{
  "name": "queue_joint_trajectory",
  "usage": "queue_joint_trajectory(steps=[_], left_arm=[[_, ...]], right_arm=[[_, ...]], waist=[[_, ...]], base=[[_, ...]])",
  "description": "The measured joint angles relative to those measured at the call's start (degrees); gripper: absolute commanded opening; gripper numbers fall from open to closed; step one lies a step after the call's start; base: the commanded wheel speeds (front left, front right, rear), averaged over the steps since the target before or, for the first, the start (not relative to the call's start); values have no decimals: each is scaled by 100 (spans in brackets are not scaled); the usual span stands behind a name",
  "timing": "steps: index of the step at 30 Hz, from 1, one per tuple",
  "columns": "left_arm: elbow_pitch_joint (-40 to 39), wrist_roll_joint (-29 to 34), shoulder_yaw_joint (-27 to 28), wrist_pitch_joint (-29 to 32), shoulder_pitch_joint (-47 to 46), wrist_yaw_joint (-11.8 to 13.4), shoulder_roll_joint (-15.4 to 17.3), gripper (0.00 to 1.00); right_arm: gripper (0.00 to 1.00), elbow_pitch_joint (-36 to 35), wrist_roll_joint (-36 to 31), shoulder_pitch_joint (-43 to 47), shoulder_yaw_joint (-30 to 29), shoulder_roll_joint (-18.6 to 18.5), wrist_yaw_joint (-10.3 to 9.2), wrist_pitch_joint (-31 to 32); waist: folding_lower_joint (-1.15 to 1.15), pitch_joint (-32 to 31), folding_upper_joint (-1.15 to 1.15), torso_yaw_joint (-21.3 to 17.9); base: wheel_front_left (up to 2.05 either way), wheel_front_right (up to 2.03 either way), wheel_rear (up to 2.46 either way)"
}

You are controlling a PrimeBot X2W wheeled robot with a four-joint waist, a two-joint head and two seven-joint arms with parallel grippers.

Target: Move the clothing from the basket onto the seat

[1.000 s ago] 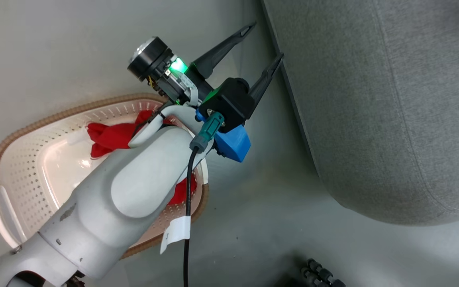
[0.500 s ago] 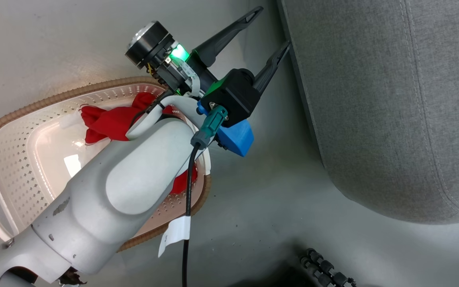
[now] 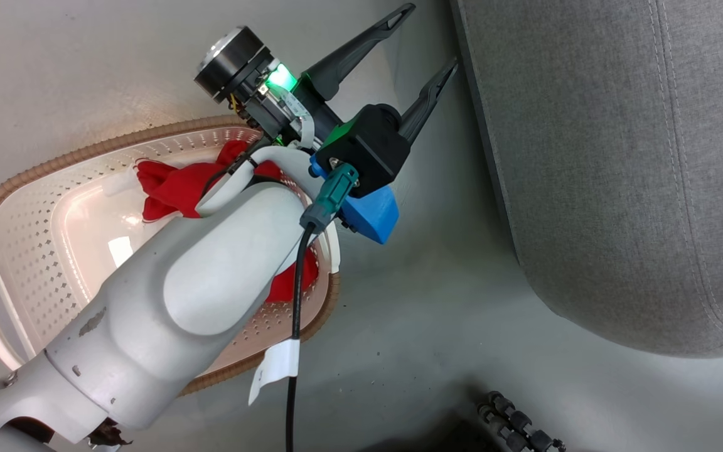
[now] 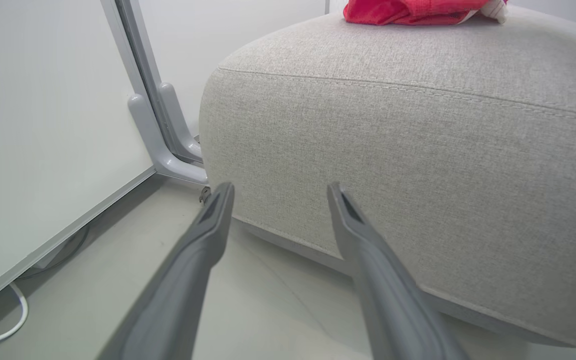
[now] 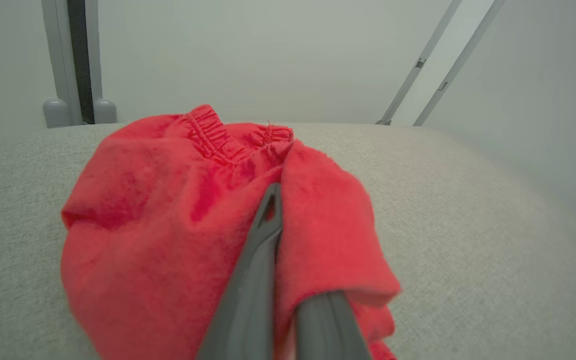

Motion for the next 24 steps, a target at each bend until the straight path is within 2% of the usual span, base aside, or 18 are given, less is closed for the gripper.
queue_joint_trajectory(steps=[1, 2, 3, 4, 9, 18, 24], left_arm=[[2, -1, -4, -1, -1, 7, 13, 100], [3, -12, -10, -1, 0, 8, 19, 100], [9, -35, -11, -8, 0, 15, 22, 100], [14, -42, -15, -18, 2, 32, 25, 100], [65, -98, -30, -122, 57, 76, 0, 100], [286, -304, -18, -431, 357, 185, -178, 100], [396, -515, 156, -590, 662, 313, -222, 100]], right_arm=[[0, 54, 42, 7, 13, 27, 0, 0], [33, 98, 78, 10, 29, 47, 0, 1], [82, 118, 85, 15, 41, 56, 0, 1], [100, 109, 90, 30, 31, 65, 0, 1], [100, -183, 158, 379, -122, 153, 0, 0], [100, -842, -75, 1664, -499, 453, 0, 1], [100, -1638, -277, 2066, -434, 601, 0, 1]], waist=[[0, -10, 0, -1], [0, -23, 0, -3], [0, -41, 0, -7], [0, -64, 0, -11], [0, -257, 0, -27], [0, -907, 0, -8], [0, -1462, 0, 37]], base=[[0, 0, 0], [0, 0, 0], [0, 0, 0], [0, 0, 0], [0, 0, 0], [0, 0, 0], [0, 0, 0]])
